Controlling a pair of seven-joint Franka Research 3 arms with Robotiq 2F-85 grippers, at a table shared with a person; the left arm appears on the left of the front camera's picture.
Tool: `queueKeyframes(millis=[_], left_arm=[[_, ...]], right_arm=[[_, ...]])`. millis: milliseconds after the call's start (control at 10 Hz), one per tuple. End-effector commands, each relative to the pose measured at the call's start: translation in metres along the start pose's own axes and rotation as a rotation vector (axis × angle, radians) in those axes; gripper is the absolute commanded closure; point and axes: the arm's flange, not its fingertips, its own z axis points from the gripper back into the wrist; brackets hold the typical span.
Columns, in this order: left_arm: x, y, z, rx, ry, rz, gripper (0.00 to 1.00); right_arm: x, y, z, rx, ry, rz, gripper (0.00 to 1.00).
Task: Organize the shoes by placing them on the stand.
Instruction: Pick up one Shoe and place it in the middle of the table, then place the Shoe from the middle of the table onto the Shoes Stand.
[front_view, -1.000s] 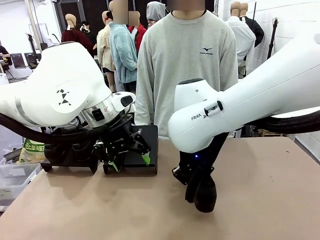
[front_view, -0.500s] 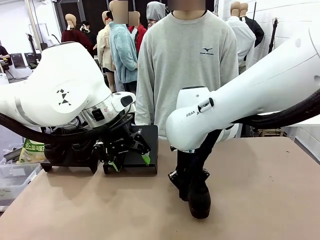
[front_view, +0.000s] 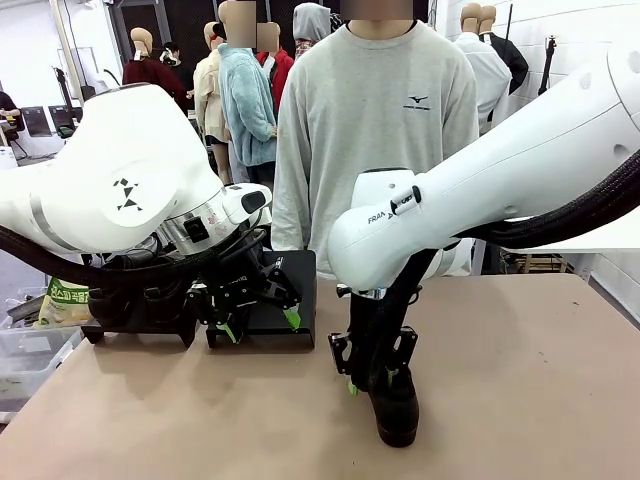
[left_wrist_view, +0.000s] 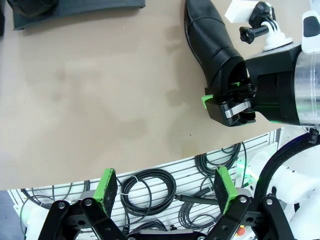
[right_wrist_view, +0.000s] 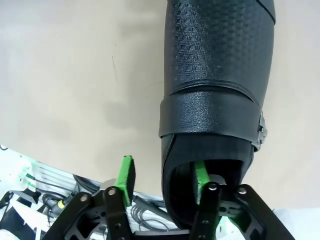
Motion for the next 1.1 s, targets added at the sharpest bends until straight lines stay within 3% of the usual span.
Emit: queueKeyframes(millis=[0,1000], left_arm=[[0.0007,0.0007,0.0008,-0.017,0.009,-0.001,0.00],[0.0007,0.0007,0.0008,-0.017,0.009,-0.001,0.00]], right_arm=[[-0.0017,-0.0039,0.0034,0.036,0.006,-0.001,0.00],[-0.0009,-0.0003,0.0085,0.002,-0.018,-0.001,0.00]])
